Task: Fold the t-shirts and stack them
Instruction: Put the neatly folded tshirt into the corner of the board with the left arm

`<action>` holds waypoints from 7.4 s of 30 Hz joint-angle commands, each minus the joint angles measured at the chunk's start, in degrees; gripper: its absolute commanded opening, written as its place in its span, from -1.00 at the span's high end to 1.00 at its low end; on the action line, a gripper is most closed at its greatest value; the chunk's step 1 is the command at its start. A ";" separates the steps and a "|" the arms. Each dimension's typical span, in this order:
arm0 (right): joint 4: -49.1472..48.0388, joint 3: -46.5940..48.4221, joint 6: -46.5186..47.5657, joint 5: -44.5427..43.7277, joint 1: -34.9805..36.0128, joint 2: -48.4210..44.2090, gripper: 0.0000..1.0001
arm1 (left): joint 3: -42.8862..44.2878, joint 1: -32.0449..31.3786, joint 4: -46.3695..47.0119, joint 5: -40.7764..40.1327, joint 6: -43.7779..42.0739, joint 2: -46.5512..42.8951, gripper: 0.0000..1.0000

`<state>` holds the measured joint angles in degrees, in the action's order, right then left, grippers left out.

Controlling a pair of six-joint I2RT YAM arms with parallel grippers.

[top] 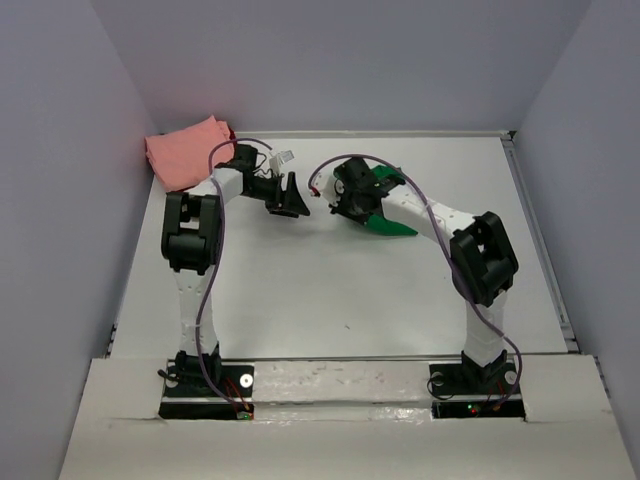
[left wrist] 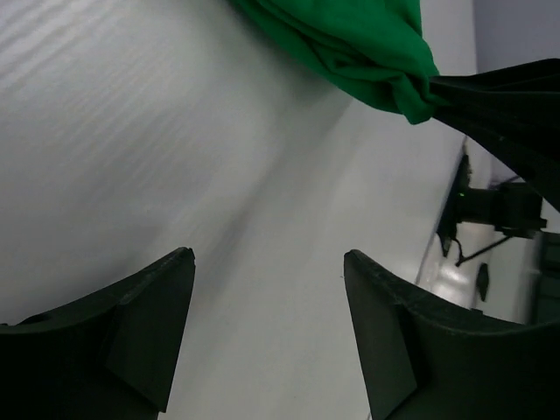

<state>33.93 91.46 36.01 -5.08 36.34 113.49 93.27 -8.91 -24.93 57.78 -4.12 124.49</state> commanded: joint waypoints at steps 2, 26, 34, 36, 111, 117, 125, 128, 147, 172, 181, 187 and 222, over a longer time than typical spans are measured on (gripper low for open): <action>-3.96 -0.41 0.11 -2.30 -0.48 -4.59 1.00 | -1.69 -0.67 6.97 22.10 10.69 4.79 -0.54; -4.31 -0.67 -0.24 -1.51 -0.48 -5.56 1.00 | 0.60 -4.54 34.75 23.61 41.09 11.48 -0.63; -4.31 -1.37 0.03 -1.25 -0.48 -6.79 1.00 | -2.22 -6.38 49.89 19.40 52.89 11.48 -0.98; -4.31 -1.46 0.11 -1.42 -0.48 -6.79 1.00 | -2.13 -6.65 50.68 18.52 53.43 11.83 -0.98; -0.97 0.03 1.17 0.95 1.63 -5.48 1.00 | 6.13 -13.15 69.31 5.50 76.01 18.87 -0.14; -0.89 0.21 1.17 1.13 1.63 -5.21 1.00 | 5.60 -13.07 69.58 5.59 75.93 18.34 0.18; -0.97 -0.40 1.43 1.21 1.63 -5.12 1.00 | 4.99 -13.07 69.66 5.59 75.84 18.25 0.96; -1.06 -0.67 1.43 1.13 2.16 -5.12 1.00 | 5.16 -13.15 68.79 5.59 74.96 17.99 1.00; 4.22 6.54 -5.77 8.69 -0.38 -9.60 -0.99 | 3.58 -12.98 63.86 5.68 67.67 14.12 1.00; -0.54 -0.23 -8.50 4.55 -16.30 -18.92 -0.99 | 0.68 -8.33 39.01 0.76 42.63 2.08 1.00; -0.62 -2.07 -8.24 6.49 -16.30 -19.45 -0.99 | 0.77 -4.02 30.39 -1.62 33.04 0.58 1.00; -0.53 -3.92 -7.97 6.93 -16.30 -19.19 -0.99 | 1.29 -0.94 26.87 -3.02 29.09 -0.38 1.00; 1.66 -8.31 -9.29 11.67 -16.30 -16.64 -0.99 | 7.36 6.01 10.95 -12.78 12.91 -5.04 1.00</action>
<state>35.99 84.14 27.40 5.63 20.23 97.19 99.74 -3.01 -13.61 44.88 10.24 123.74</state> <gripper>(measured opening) 0.994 0.161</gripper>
